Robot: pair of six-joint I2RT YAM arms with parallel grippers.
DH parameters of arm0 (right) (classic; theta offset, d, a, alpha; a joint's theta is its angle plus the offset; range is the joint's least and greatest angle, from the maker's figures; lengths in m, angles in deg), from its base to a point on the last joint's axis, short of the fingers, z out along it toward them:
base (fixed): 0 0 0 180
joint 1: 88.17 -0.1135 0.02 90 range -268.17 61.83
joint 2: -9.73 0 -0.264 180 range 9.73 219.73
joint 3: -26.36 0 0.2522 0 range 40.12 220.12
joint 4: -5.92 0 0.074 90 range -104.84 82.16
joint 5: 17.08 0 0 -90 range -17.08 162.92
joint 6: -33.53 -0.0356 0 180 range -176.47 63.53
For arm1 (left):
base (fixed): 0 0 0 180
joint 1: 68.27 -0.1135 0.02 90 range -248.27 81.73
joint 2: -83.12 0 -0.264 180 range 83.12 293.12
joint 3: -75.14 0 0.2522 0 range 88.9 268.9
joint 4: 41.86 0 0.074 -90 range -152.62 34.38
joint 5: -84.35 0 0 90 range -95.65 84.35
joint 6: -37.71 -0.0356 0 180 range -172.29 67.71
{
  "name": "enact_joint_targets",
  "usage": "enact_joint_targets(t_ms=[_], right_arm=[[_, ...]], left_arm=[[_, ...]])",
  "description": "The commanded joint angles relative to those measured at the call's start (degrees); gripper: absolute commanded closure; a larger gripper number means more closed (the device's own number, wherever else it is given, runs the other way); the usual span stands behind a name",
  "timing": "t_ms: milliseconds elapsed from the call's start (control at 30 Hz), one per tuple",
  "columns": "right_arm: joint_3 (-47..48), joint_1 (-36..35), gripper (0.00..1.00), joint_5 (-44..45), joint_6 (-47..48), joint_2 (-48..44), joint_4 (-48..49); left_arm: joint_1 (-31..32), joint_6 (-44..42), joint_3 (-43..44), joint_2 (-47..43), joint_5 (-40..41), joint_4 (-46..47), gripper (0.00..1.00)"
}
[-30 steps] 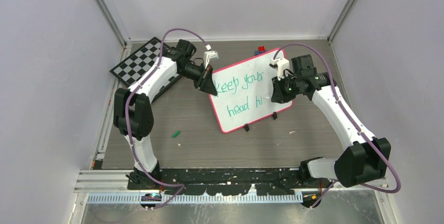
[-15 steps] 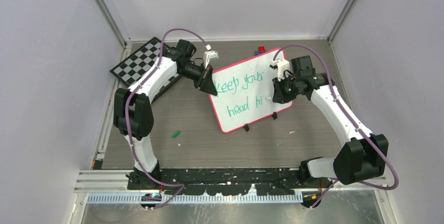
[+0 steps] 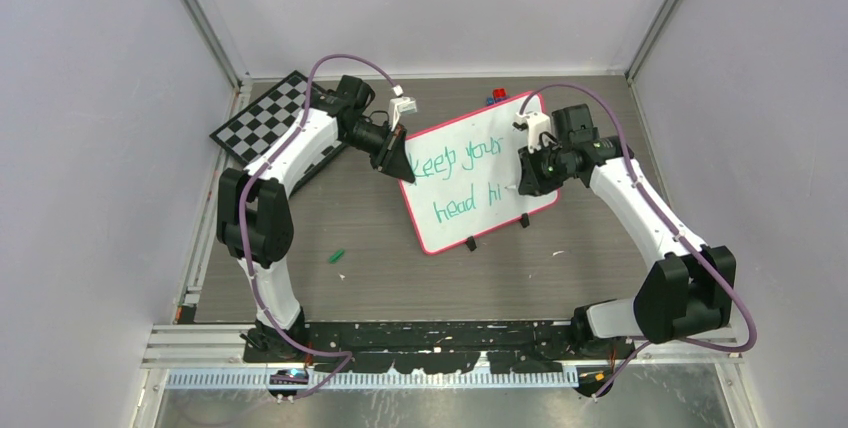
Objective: Write a sentence on the whiteboard
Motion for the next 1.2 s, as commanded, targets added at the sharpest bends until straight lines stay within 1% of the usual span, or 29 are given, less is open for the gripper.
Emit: enact_joint_targets(t_ms=[0,567,833,1167], right_arm=[[1.76,-0.83,1.00,-0.99,-0.01,0.51,2.38],[-2.01,-0.86,1.00,0.10,2.50,-0.72,1.99],[0.56,-0.71,1.00,3.84,3.24,-0.68,1.98],[3.57,-0.68,1.00,3.04,2.16,0.33,2.05]], left_arm=[[1.17,-3.60,0.63,1.06,3.88,-1.22,1.00],[1.16,-3.80,0.79,1.41,3.95,-1.33,1.00],[1.19,-3.78,0.85,1.26,3.97,-1.42,1.00],[1.15,-3.81,0.52,0.88,3.96,-1.25,1.00]])
